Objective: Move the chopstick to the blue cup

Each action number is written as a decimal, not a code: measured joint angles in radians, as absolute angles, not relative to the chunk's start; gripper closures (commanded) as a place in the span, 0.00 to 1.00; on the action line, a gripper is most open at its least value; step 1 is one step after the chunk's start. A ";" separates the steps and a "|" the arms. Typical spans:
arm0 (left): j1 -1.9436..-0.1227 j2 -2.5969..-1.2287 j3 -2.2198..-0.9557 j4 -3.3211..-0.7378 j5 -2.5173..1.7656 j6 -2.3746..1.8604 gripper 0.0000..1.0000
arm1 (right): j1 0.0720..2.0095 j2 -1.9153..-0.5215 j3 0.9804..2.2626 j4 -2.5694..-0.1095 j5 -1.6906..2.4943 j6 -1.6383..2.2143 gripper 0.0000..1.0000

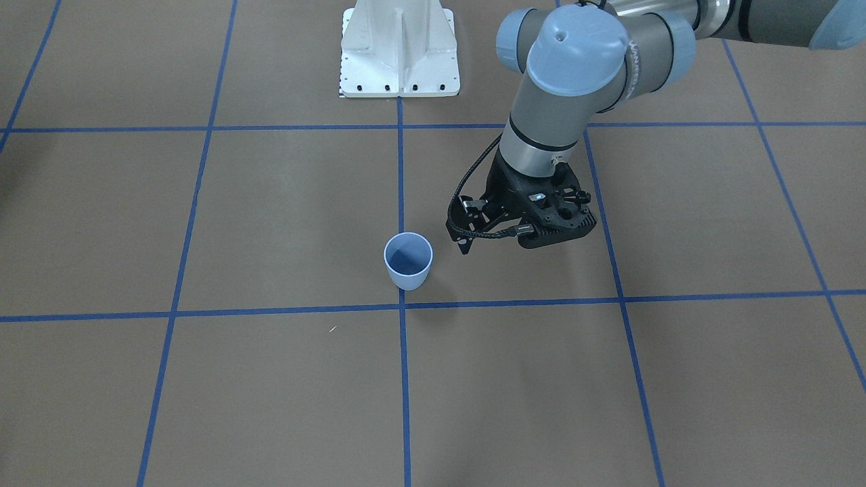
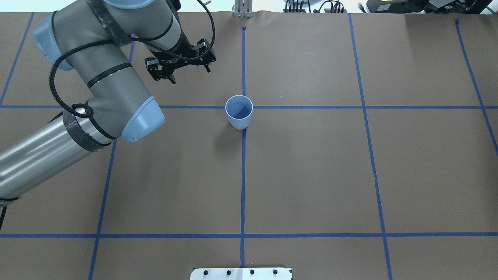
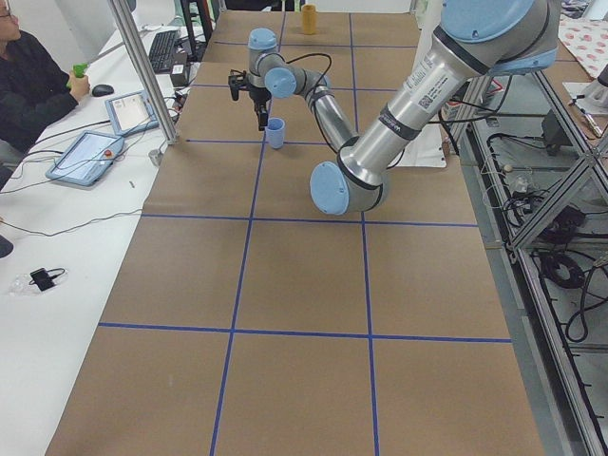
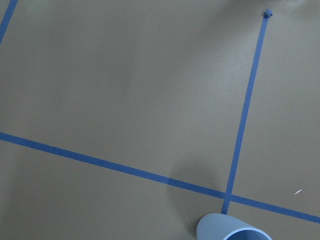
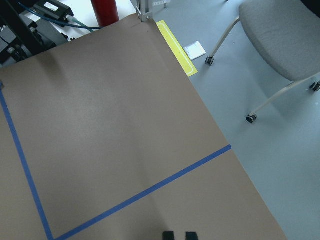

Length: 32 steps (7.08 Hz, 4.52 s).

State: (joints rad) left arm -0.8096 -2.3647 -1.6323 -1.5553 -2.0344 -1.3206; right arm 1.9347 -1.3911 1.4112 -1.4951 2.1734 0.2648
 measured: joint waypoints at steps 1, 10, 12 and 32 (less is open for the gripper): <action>-0.815 -2.357 -1.636 -1.555 -2.035 -1.290 0.02 | 1.939 -1.323 1.415 -1.559 2.144 0.265 1.00; -1.260 -1.975 -1.634 -1.570 -2.141 -0.416 0.02 | 1.620 -1.080 1.780 -2.003 2.353 0.438 1.00; -1.416 -1.845 -1.605 -1.579 -2.163 -0.064 0.02 | 1.446 -1.016 1.857 -2.007 2.385 0.674 1.00; -1.476 -1.738 -1.453 -1.663 -2.163 0.101 0.02 | 0.793 -0.558 1.473 -1.672 1.982 1.241 1.00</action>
